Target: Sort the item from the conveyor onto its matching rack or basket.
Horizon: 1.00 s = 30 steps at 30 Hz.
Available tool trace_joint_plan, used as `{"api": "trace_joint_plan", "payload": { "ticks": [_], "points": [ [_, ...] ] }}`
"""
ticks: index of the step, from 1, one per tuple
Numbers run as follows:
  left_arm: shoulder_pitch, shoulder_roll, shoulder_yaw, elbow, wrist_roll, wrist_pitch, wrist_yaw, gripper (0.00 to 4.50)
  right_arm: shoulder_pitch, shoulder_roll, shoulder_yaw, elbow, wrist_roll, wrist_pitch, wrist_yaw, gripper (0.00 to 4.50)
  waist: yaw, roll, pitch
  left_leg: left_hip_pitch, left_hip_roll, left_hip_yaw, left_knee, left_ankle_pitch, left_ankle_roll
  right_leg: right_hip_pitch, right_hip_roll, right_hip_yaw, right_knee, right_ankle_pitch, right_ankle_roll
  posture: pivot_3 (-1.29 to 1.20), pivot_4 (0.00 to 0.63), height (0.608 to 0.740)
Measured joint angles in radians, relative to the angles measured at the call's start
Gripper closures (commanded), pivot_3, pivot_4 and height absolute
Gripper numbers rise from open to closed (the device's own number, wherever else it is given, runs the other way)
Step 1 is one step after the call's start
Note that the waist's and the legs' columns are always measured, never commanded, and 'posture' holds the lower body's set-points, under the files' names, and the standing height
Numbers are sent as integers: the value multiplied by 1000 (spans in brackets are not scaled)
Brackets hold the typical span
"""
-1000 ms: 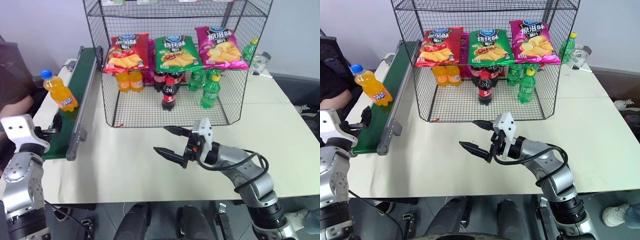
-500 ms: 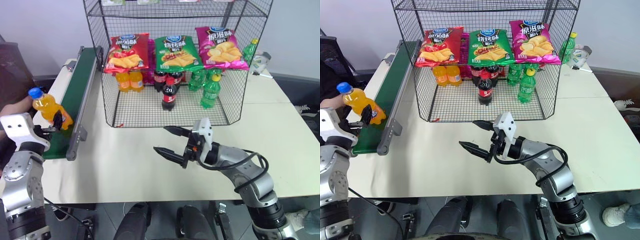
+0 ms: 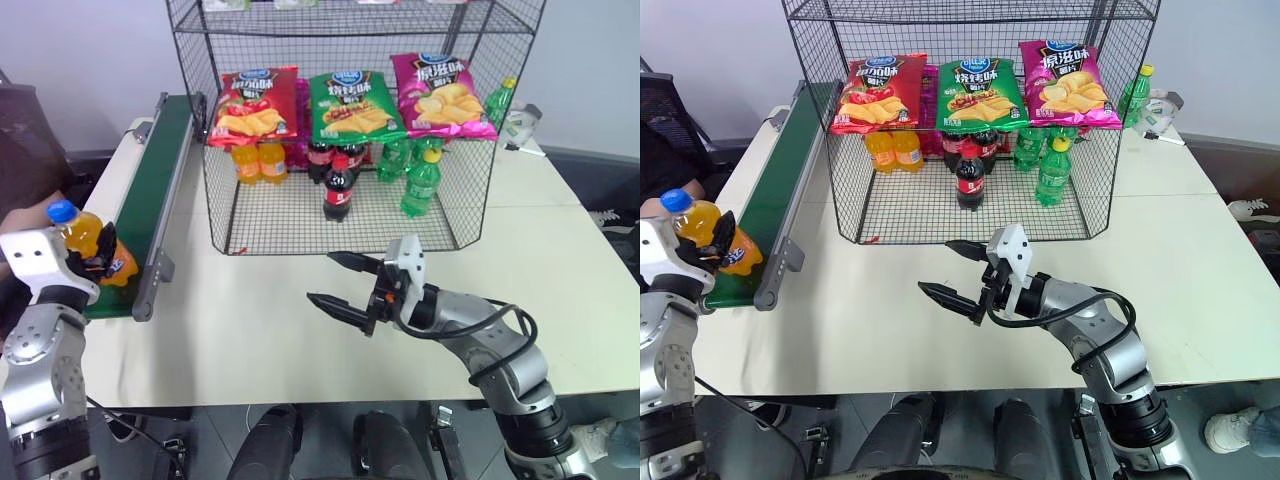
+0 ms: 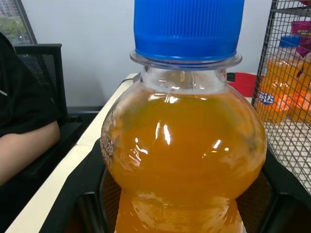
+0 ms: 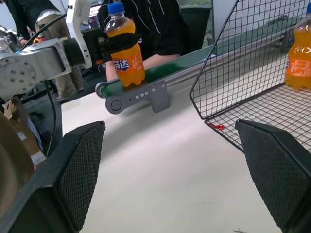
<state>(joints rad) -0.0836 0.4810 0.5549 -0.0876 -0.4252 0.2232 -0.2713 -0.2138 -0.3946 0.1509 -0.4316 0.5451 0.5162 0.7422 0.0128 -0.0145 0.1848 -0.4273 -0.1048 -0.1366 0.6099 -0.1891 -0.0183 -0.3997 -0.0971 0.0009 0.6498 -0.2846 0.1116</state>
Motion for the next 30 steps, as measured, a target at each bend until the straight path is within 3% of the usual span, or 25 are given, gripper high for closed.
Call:
{"api": "trace_joint_plan", "payload": {
  "ticks": [6,9,14,17,23,30],
  "points": [
    [-34,40,-14,-121,-74,96,-34,1858,0,-1,0,-7,4,0,0,0,1,-1,0,-1,0,0,0,0,0,0,0,0,0,0,0,0,150,740],
    [-101,70,-88,-229,-140,174,-75,1858,1,-1,0,-7,8,1,-3,0,1,-1,0,0,-1,0,1,-1,-2,1,0,0,0,0,0,0,150,740],
    [-211,-34,-287,-265,-146,224,-74,1858,2,2,1,-8,8,1,-15,0,-6,-1,0,0,0,0,0,0,0,3,1,0,0,2,3,0,150,740],
    [-248,-81,-392,-176,-34,189,-38,1858,3,4,1,-9,8,1,-26,0,-12,-1,0,0,0,1,-2,1,0,2,1,0,1,2,3,0,150,740],
    [-361,-221,-454,213,153,-15,55,1858,12,5,-7,-27,2,1,-79,0,0,-1,1,-1,-1,1,-1,1,0,3,1,0,1,2,3,0,150,740],
    [-522,-299,-454,588,208,-283,19,1858,17,16,-6,-41,-11,4,-130,0,2,-2,1,-2,-2,0,1,1,0,3,0,-1,0,2,4,0,150,740]
  ]
}}
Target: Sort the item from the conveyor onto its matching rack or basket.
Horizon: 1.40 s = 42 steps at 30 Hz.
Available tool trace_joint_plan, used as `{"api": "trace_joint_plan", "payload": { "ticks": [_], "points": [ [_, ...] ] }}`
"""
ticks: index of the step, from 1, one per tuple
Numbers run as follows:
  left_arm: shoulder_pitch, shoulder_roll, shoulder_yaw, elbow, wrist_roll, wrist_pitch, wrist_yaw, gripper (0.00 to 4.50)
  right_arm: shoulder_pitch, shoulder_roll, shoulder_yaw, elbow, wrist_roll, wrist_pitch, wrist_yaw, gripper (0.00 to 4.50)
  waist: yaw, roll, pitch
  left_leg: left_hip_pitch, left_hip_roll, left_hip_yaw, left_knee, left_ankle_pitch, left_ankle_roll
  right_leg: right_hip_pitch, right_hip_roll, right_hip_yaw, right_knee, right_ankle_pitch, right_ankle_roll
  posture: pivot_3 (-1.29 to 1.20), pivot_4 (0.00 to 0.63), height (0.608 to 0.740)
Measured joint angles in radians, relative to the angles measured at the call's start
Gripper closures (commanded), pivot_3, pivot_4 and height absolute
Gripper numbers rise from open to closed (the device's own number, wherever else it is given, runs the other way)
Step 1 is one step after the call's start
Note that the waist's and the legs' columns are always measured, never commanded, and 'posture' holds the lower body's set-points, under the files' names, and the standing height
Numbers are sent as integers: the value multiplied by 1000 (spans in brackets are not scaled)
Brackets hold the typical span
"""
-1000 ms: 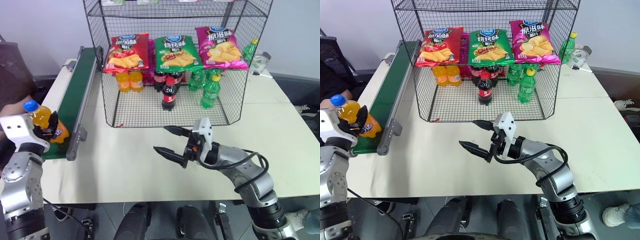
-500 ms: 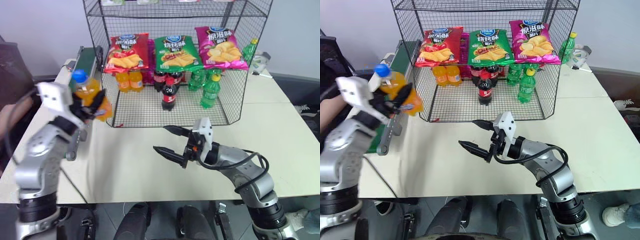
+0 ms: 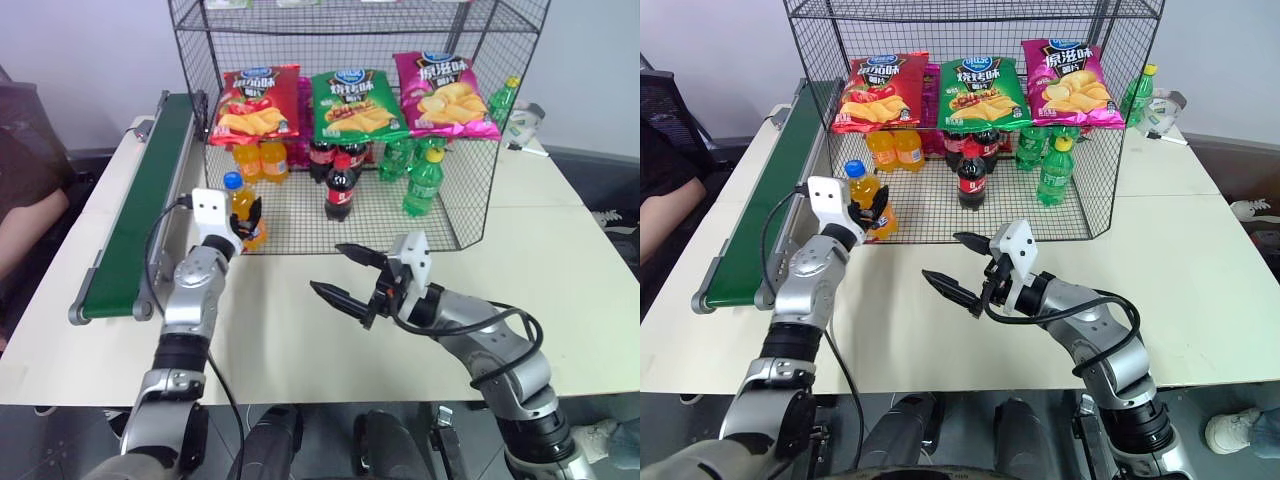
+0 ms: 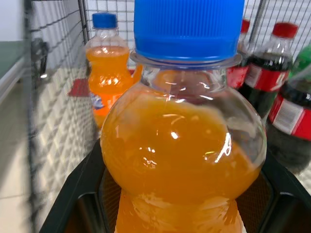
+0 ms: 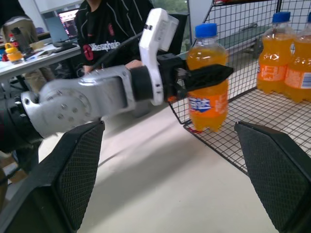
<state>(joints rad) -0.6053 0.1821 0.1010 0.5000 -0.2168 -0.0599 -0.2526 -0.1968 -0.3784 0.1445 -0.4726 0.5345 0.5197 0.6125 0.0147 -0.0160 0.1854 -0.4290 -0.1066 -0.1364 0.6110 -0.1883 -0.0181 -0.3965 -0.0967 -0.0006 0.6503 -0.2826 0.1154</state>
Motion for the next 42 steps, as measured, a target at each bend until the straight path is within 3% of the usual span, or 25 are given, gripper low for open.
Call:
{"api": "trace_joint_plan", "payload": {
  "ticks": [8,15,16,18,22,31,42],
  "points": [
    [-154,-21,5,386,34,-223,-28,1858,-2,5,2,-1,-3,0,-12,0,-8,0,0,0,0,0,0,0,0,-1,1,0,1,0,0,0,150,740],
    [-210,-27,13,535,46,-312,-34,1858,2,5,2,-3,-4,-2,-17,0,-5,0,0,0,0,0,1,0,0,0,2,0,2,0,1,0,150,740],
    [-213,-27,17,544,45,-320,-42,999,3,5,2,-3,-4,-2,-18,0,-5,0,0,0,0,0,1,0,0,0,2,0,3,0,1,0,150,740],
    [-215,-29,32,552,43,-324,-51,223,3,5,2,-4,-3,-2,-19,0,-5,0,0,0,0,0,1,0,0,0,2,0,3,0,1,0,150,740],
    [-213,-29,37,550,40,-335,-66,101,3,5,2,-4,-3,-1,-21,0,-5,0,0,0,0,0,1,0,0,0,2,0,3,0,1,0,150,740],
    [-98,-18,39,309,25,-296,-92,101,-1,5,2,-6,0,10,-28,0,-8,0,0,0,0,0,1,0,0,0,2,0,3,0,0,0,150,740],
    [107,83,31,-203,-14,27,-117,101,2,3,-2,-16,4,16,-18,0,-10,0,0,1,0,0,1,0,0,0,2,1,4,0,0,0,150,740]
  ]
}}
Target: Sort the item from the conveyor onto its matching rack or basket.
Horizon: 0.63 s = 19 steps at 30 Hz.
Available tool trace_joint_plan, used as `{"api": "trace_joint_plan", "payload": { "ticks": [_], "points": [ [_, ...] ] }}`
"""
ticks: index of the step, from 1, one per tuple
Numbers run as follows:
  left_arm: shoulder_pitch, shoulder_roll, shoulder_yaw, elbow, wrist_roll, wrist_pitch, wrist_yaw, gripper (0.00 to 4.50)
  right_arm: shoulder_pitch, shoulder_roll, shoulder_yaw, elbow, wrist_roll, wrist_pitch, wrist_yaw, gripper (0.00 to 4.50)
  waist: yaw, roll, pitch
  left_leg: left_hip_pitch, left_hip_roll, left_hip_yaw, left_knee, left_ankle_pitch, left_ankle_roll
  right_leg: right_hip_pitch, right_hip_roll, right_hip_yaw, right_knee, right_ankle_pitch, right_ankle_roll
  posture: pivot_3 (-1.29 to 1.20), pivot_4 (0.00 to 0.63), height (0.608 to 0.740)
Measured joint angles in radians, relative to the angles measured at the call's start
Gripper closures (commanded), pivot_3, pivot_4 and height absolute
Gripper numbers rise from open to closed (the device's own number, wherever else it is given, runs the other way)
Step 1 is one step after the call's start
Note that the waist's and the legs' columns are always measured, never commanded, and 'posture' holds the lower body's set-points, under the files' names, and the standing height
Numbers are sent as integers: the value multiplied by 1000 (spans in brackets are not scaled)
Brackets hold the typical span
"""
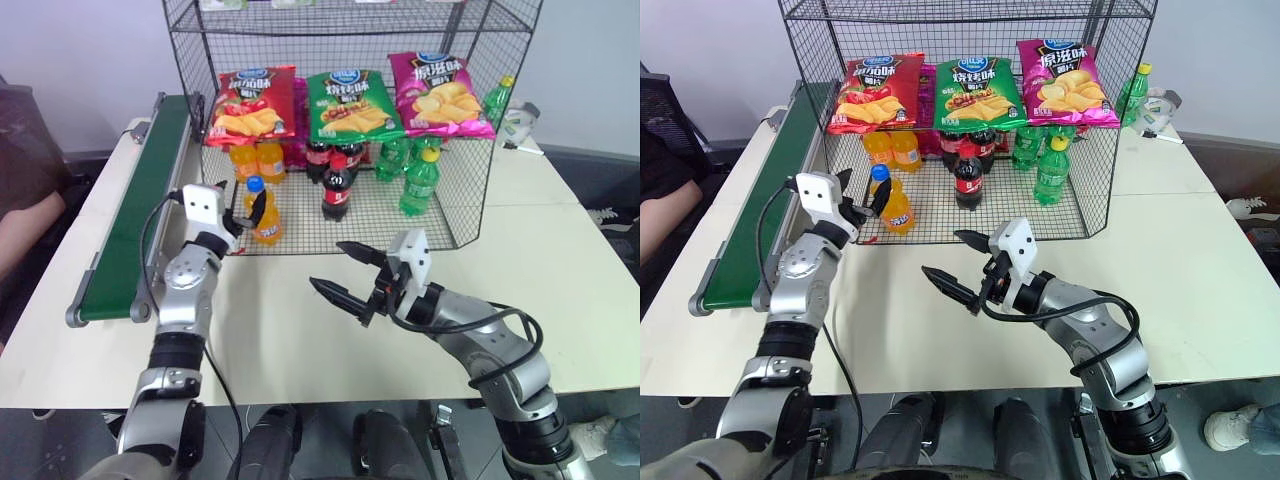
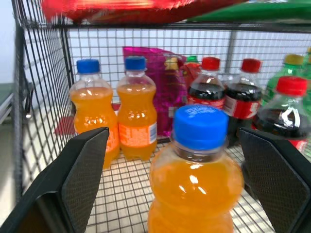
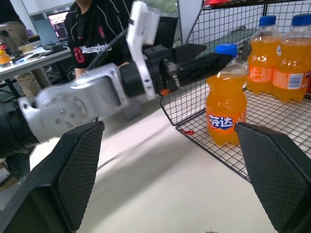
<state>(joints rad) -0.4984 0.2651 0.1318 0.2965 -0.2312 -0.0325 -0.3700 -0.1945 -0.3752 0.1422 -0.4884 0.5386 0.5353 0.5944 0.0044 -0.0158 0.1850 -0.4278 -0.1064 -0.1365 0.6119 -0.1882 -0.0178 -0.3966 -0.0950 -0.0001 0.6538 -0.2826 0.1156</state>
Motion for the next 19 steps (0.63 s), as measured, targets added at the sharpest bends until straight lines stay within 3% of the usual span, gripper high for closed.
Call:
{"api": "trace_joint_plan", "payload": {
  "ticks": [7,11,19],
  "points": [
    [155,188,14,-323,-114,300,-124,101,14,-2,-4,-1,6,-1,11,0,-3,1,0,0,1,0,-1,0,0,0,-1,1,0,0,0,0,150,740],
    [283,336,109,-445,-215,452,-212,101,27,-4,-10,-1,11,-2,17,0,-16,2,0,1,1,0,-3,0,0,-1,-1,1,0,0,-1,0,150,740],
    [383,379,178,-531,-260,509,-239,101,27,-3,-10,-1,24,-2,33,0,-10,2,0,1,1,-1,-3,0,0,-3,-2,1,-2,-2,-4,0,150,740]
  ]
}}
